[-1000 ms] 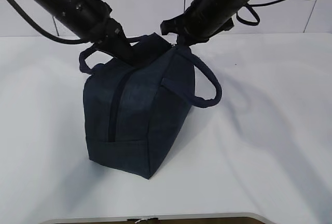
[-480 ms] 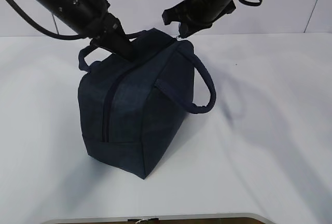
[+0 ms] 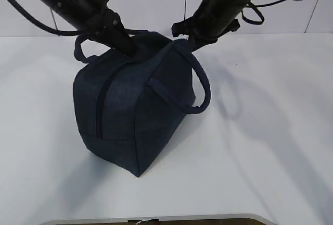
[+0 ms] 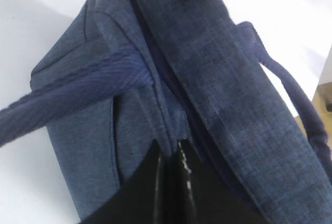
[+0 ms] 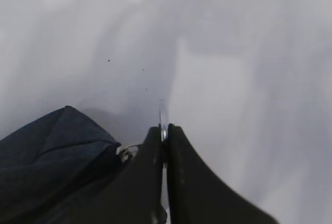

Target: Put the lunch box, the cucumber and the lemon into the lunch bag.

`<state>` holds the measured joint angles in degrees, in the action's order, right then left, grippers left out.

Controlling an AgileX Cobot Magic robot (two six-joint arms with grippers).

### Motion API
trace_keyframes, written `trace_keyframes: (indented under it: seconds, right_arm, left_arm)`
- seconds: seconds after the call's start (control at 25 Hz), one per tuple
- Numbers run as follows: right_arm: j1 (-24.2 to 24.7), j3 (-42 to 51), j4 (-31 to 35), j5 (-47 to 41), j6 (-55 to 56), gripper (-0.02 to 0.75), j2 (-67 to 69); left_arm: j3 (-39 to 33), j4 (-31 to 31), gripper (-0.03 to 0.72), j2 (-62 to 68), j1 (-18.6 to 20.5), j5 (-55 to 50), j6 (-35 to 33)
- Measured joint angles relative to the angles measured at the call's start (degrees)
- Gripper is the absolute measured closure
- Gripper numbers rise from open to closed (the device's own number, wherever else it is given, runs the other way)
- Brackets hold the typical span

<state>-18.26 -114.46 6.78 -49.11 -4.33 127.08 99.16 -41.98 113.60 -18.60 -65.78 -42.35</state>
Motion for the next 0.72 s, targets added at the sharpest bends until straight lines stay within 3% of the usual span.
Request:
trace_keyframes:
  seconds: [0.36, 0.72]
  right_arm:
    - [2.1, -1.3, 11.7, -9.7, -7.7, 0.733, 1.5]
    - [2.1, -2.7, 13.9, -12.0, -8.5, 0.733, 4.2]
  left_arm:
    - [0.0, 1.0, 0.7, -0.7, 0.0, -3.1, 0.0]
    - [-0.1, 1.5, 0.701, -1.0, 0.0, -3.4, 0.1]
